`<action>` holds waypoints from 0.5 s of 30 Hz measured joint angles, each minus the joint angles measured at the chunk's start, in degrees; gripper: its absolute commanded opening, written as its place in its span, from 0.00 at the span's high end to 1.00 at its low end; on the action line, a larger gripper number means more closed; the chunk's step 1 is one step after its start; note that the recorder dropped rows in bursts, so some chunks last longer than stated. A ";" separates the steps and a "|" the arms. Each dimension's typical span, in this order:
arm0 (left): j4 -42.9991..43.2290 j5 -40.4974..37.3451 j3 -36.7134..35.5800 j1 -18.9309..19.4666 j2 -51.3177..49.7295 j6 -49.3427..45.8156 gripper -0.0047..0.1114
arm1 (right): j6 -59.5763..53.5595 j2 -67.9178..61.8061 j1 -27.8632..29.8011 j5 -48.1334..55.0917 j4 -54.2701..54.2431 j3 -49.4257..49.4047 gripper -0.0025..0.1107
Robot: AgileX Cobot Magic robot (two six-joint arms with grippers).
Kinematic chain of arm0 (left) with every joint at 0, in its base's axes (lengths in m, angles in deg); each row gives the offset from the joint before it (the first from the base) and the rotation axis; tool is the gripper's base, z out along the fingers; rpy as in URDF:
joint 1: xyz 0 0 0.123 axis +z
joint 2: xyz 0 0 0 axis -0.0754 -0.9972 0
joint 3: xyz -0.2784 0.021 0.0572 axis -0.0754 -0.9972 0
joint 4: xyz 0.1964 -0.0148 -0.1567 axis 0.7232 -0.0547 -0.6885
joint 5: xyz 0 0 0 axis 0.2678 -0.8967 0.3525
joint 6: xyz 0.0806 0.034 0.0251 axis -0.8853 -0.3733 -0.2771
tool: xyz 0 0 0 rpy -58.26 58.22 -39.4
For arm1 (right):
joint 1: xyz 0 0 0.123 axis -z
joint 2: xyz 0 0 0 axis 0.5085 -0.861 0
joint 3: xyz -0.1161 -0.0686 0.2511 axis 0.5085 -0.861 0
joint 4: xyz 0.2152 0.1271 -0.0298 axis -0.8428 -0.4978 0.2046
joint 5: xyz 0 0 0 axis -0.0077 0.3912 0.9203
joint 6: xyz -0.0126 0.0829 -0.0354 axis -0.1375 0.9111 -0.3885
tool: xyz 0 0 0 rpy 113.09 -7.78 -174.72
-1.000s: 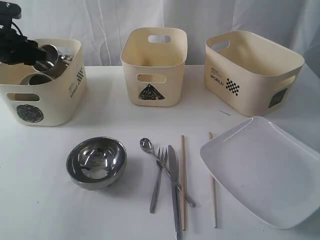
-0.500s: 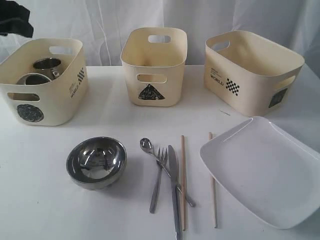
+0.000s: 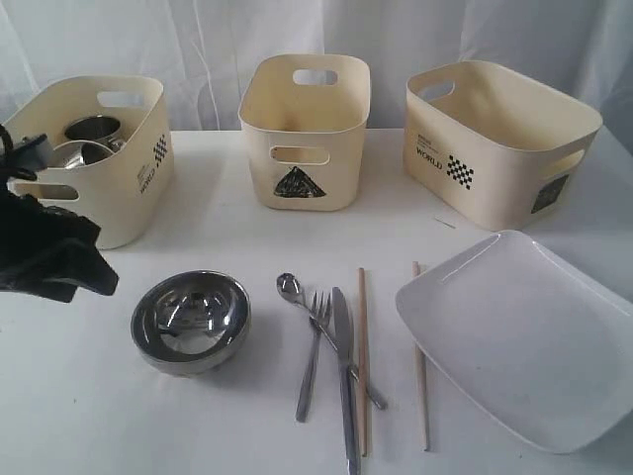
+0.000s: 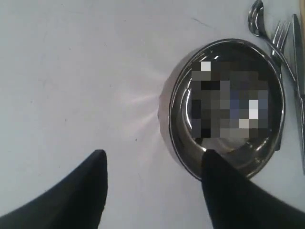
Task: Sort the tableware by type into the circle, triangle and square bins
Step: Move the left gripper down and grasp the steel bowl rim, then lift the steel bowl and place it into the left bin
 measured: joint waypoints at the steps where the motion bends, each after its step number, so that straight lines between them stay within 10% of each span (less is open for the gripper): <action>1: -2.19 2.58 -1.73 -0.64 0.00 -1.13 0.43 | 0.00 0.00 0.00 0.00 0.00 0.00 0.98; 15: -7.60 19.97 -5.91 -9.75 -8.07 -8.10 0.50 | 0.00 0.00 0.00 0.00 0.00 0.00 0.98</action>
